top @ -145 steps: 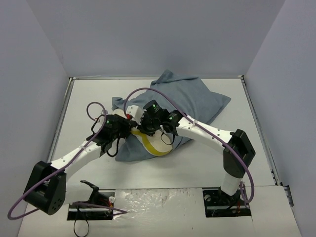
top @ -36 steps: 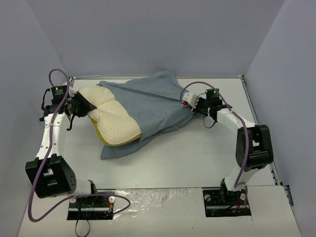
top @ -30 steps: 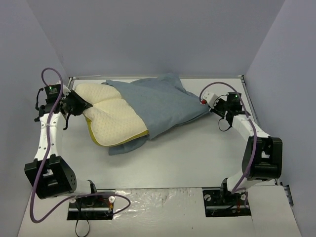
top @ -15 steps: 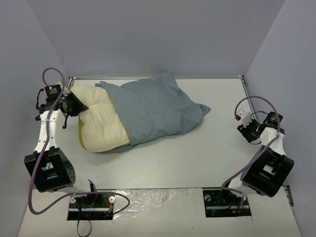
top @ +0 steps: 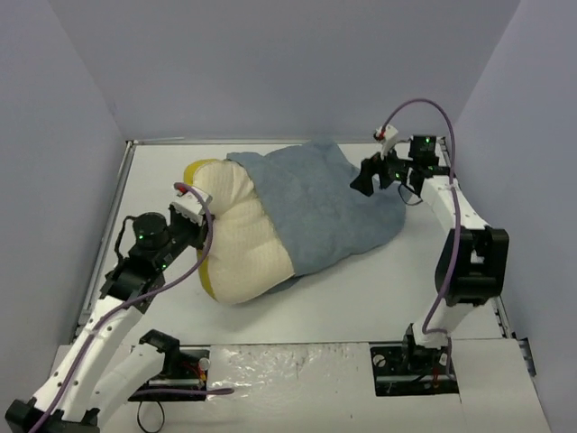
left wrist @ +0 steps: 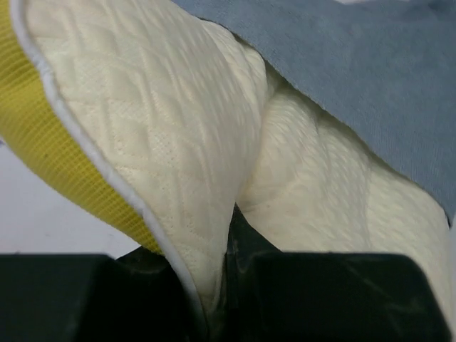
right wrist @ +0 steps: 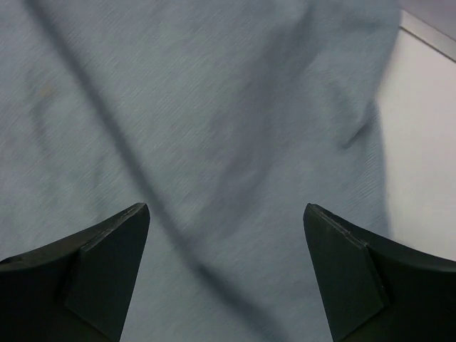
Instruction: Remove the pillowcase from the pillow
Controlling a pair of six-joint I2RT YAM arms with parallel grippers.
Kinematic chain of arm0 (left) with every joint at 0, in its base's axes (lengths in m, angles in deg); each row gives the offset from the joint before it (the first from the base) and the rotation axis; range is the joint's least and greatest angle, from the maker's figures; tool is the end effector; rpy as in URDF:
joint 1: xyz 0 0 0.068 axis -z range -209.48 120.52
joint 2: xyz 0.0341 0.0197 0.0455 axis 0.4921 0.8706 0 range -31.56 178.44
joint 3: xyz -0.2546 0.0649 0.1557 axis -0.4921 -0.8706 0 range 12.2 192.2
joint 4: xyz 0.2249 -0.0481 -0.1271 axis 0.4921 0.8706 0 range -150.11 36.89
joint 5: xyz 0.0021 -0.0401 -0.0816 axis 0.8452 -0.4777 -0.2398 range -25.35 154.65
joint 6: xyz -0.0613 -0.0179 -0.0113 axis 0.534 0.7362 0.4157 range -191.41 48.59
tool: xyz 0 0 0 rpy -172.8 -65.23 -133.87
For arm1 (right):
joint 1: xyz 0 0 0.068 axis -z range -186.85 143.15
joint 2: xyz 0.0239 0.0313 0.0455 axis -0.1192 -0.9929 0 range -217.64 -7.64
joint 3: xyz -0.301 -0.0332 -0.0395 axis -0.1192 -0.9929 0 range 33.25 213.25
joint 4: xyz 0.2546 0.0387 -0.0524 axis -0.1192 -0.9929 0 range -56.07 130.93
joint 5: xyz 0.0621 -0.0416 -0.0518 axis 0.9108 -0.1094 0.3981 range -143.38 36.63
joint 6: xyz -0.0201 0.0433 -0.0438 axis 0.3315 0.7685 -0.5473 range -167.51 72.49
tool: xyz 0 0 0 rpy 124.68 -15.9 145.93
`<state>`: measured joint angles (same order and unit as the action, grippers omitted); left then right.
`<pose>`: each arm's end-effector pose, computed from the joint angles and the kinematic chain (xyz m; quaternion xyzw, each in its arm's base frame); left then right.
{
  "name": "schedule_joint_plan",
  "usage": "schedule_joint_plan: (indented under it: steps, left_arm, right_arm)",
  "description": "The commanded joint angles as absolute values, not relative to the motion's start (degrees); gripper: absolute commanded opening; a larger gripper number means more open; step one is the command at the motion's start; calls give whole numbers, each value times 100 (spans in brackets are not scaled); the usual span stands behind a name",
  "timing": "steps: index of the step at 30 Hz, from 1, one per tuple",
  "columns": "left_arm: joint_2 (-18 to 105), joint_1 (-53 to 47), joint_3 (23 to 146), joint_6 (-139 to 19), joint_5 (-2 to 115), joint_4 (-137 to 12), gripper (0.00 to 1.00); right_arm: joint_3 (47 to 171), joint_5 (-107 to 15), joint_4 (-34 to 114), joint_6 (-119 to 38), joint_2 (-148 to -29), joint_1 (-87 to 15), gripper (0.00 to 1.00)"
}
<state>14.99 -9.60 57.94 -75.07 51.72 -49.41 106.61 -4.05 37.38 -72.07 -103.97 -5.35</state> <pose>0.1687 -0.0730 0.3613 0.2267 0.7388 -0.1750 0.6100 0.3998 0.0279 0.3205 -0.3696 0.7134 0.2380 0.5458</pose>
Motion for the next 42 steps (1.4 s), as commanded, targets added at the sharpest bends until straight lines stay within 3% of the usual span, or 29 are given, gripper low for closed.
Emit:
schedule_joint_plan:
  steps: [1,4,6,10,15,20,23,24,26,27,29,33,36,39,42]
  left_arm:
    - [888,-988,5554,-9144,5446,-6327,2]
    - [878,-970,5509,-9311,5130,-6310,2]
    - [975,-961,5553,-9198,4971,-6336,2]
    - [1054,-944,5588,-9197,4953,-6257,2]
    - [949,-917,5589,-9364,5146,-6196,2]
    - [966,-909,5589,-9408,5155,-6196,2]
    - [940,-917,5580,-9382,5164,-6205,2]
    - [931,-909,5571,-9382,5173,-6204,2]
    - [905,-909,5562,-9364,5182,-6196,2]
    - [887,-909,5553,-9356,5199,-6196,2]
    - [861,-909,5527,-9338,5234,-6222,2]
    - [870,-917,5527,-9321,5366,-6266,2]
    - [913,-917,5580,-9250,5647,-6301,2]
    - [992,-961,5711,-9180,6094,-6310,2]
    - [1168,-1075,5921,-8987,6603,-6319,2]
  right_arm:
    - [11795,-573,4400,-5522,-11017,-579,86]
    - [12841,-793,4392,-4222,-11782,-632,86]
    - [13237,-846,4374,-3856,-12135,-719,96]
    - [13853,-1137,4339,-3609,-13013,-1229,99]
    - [14013,1029,4917,-3085,-13876,-1098,100]
    - [13625,938,5991,-2335,-14123,-1098,100]
    - [13704,701,5983,-2325,-14272,-1142,88]
    - [13748,761,6000,-2282,-14334,-1150,70]
    - [13757,1174,6429,-1791,-14483,-1142,45]
    - [13592,1288,6701,-1554,-14457,-1124,23]
    - [13276,1456,7719,-860,-14317,-1081,1]
    - [12528,1430,9293,11,-13765,-826,0]
    - [12360,1193,9402,-5,-13378,-413,0]
    - [12307,870,8667,-872,-12904,9,0]
    - [12263,186,6746,-2598,-12289,282,0]
